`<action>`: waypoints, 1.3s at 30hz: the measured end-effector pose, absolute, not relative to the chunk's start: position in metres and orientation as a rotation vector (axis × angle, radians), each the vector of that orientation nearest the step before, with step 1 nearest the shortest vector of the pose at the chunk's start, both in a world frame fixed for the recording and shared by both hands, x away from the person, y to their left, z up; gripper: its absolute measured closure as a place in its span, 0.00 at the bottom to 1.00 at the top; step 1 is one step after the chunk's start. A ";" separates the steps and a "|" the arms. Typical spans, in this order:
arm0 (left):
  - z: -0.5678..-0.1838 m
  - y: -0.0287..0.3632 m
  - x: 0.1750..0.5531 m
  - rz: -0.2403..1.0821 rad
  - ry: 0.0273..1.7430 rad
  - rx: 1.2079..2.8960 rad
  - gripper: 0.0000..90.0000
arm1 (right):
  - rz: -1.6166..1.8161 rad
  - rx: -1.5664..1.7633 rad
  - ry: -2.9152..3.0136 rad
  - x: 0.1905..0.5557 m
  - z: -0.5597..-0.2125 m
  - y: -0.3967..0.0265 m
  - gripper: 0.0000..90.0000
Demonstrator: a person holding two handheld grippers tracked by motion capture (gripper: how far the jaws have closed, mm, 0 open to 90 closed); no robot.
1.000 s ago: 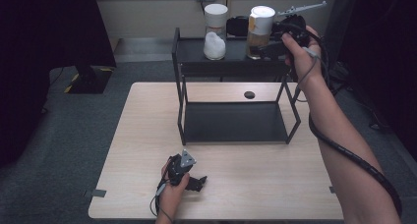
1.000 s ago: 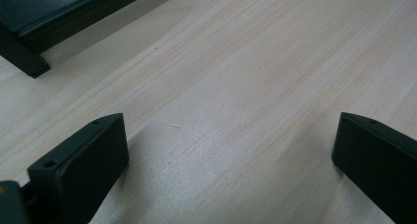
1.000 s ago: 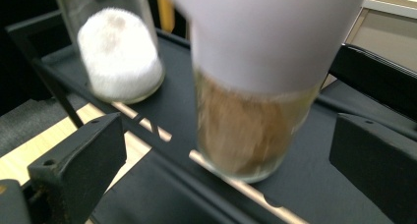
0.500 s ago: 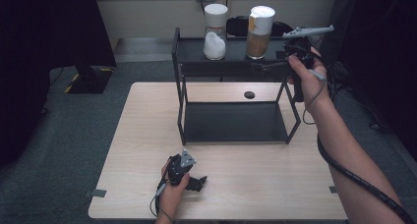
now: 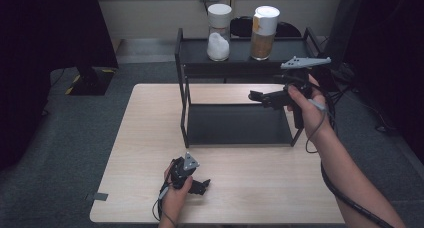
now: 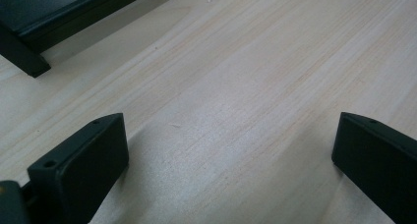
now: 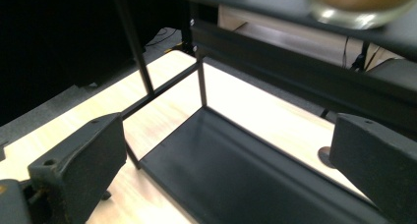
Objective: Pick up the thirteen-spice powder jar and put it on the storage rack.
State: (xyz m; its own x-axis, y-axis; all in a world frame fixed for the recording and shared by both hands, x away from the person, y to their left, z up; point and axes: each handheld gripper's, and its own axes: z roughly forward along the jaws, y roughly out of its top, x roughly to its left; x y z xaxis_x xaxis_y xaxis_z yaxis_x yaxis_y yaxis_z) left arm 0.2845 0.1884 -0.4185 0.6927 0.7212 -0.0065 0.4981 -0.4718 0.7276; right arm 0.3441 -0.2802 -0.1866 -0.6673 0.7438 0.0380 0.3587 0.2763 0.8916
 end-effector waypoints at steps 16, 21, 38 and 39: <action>-0.419 0.188 0.284 0.394 0.930 2.169 0.00 | 1.407 0.972 2.259 0.333 -0.257 -0.261 0.00; -0.419 0.188 0.284 0.394 0.930 2.169 0.00 | 1.423 0.981 2.278 0.331 -0.280 -0.260 0.00; -0.419 0.188 0.284 0.396 0.932 2.169 0.00 | 1.338 0.993 2.372 0.310 -0.369 -0.266 0.00; -0.418 0.188 0.284 0.395 0.932 2.170 0.00 | 1.318 0.990 2.383 0.309 -0.373 -0.267 0.00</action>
